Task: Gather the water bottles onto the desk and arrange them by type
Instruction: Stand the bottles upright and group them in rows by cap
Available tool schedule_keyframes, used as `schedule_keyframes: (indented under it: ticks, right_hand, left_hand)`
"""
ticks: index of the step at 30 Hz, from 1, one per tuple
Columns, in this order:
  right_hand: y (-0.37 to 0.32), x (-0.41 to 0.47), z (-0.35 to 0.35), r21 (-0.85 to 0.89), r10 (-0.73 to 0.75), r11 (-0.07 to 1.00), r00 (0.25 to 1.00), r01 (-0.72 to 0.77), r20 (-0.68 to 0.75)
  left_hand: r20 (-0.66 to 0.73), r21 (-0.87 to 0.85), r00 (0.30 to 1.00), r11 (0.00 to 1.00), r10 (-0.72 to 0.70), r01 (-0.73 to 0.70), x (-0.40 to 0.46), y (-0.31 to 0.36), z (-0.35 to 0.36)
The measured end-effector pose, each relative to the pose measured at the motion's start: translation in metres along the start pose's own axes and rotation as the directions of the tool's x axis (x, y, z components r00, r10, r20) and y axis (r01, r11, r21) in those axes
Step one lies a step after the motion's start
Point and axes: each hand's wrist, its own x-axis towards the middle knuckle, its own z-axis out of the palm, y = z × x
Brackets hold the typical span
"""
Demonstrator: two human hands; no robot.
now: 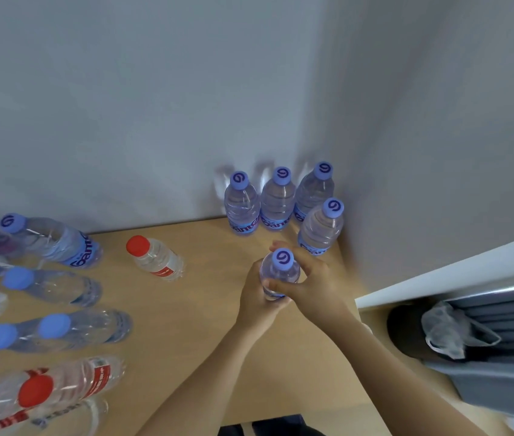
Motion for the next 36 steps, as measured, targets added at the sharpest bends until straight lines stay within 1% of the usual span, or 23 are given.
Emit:
schedule_keyframes:
  ticks: [2, 4, 6, 11, 14, 17, 20, 24, 27, 31, 36]
  right_hand:
    - [0.001, 0.007, -0.001, -0.033, -0.042, 0.999, 0.999, 0.042, -0.010]
    - [0.002, 0.014, -0.003, -0.086, -0.086, 0.993, 0.996, 0.083, -0.030]
    - [0.003, 0.022, -0.004, -0.152, -0.109, 0.983, 0.993, 0.102, -0.039]
    - [0.006, 0.037, -0.002, -0.163, -0.141, 0.979, 0.987, 0.127, -0.082]
    - [0.006, 0.043, 0.001, -0.163, -0.149, 0.978, 0.981, 0.129, -0.121]
    - [0.006, 0.046, 0.004, -0.144, -0.115, 0.985, 0.981, 0.093, -0.154]
    - [0.007, 0.050, 0.006, -0.154, -0.081, 0.987, 0.982, 0.054, -0.171]
    - [0.006, 0.056, 0.008, -0.189, -0.084, 0.981, 0.978, 0.047, -0.193]
    - [0.005, 0.058, 0.009, -0.193, -0.088, 0.980, 0.976, 0.049, -0.198]
    - [0.005, 0.060, 0.010, -0.213, -0.101, 0.976, 0.973, 0.056, -0.208]
    - [0.001, 0.062, 0.011, -0.239, -0.097, 0.970, 0.970, 0.043, -0.221]
  left_hand:
    - [-0.010, 0.028, 1.000, 0.999, 0.024, -0.023, 0.009, -0.002, 0.002]
    - [-0.054, 0.122, 0.998, 0.992, 0.021, -0.015, 0.014, -0.004, 0.005]
    - [-0.079, 0.177, 0.997, 0.984, 0.024, -0.010, 0.019, -0.003, 0.006]
    - [-0.064, 0.245, 0.997, 0.969, 0.046, -0.030, 0.035, -0.002, 0.005]
    - [-0.078, 0.242, 0.994, 0.969, 0.077, -0.056, 0.045, -0.001, 0.006]
    - [-0.125, 0.257, 0.988, 0.965, 0.089, -0.055, 0.051, -0.001, 0.008]
    - [-0.167, 0.215, 0.982, 0.975, 0.084, -0.047, 0.052, -0.002, 0.010]
    - [-0.179, 0.158, 0.978, 0.984, 0.107, -0.078, 0.060, 0.003, 0.009]
    - [-0.172, 0.145, 0.980, 0.986, 0.104, -0.079, 0.064, 0.005, 0.010]
    - [-0.143, 0.170, 0.987, 0.985, 0.066, -0.041, 0.065, 0.011, 0.011]
    - [-0.103, 0.210, 0.991, 0.976, 0.084, -0.060, 0.067, 0.017, 0.007]
